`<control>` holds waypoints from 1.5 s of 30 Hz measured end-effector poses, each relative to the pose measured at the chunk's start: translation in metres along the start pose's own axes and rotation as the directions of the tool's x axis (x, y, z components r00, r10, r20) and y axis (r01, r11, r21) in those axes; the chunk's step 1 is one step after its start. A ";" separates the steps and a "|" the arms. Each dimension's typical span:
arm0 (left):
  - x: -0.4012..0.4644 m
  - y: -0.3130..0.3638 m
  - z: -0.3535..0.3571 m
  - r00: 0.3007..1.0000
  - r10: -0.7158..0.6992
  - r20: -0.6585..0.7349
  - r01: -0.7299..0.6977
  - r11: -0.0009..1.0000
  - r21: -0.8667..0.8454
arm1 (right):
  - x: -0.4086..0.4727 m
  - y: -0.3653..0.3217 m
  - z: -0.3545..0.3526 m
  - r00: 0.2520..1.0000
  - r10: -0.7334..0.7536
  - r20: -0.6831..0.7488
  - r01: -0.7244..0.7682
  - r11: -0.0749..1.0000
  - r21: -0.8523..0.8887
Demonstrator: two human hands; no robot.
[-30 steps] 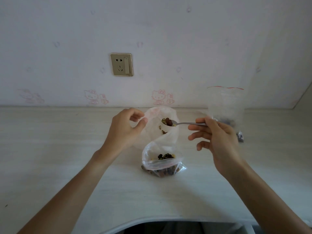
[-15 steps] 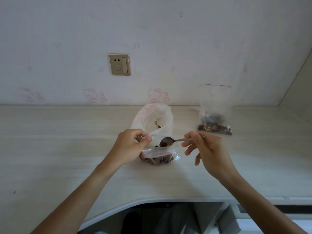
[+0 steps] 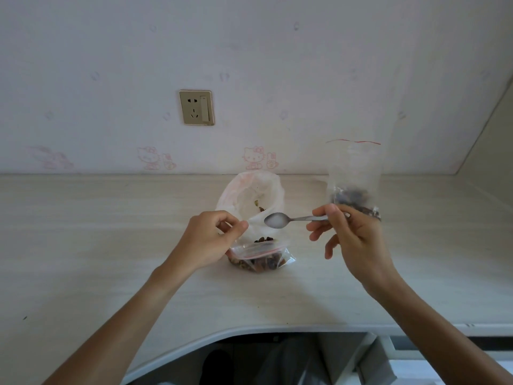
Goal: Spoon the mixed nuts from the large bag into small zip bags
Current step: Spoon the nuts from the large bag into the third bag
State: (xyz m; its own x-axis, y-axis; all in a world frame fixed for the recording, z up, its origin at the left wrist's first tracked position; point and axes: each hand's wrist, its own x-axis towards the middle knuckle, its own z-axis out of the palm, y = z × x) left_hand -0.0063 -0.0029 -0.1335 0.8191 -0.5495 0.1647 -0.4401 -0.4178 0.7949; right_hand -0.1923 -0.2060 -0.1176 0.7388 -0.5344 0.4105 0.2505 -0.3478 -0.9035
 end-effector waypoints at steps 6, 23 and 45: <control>0.016 0.004 -0.008 0.993 0.040 -0.107 -0.041 0.999 -0.006 | 0.026 0.010 0.013 0.954 0.294 -0.061 -0.270 0.928 0.257; 0.134 -0.006 0.030 0.969 -0.236 -0.075 0.247 0.944 0.220 | 0.094 0.066 0.061 0.964 0.214 -0.155 -0.235 0.963 -0.135; 0.123 -0.015 0.051 0.993 -0.089 -0.074 0.089 0.996 0.009 | 0.087 0.090 0.070 0.956 0.249 -0.156 -0.262 0.963 -0.067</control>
State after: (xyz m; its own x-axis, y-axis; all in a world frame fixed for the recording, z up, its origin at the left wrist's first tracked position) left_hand 0.0822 -0.1015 -0.1550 0.8798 -0.4553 0.1365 -0.3683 -0.4715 0.8013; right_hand -0.0615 -0.2303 -0.1716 0.6710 -0.7176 0.1864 0.0059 -0.2462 -0.9692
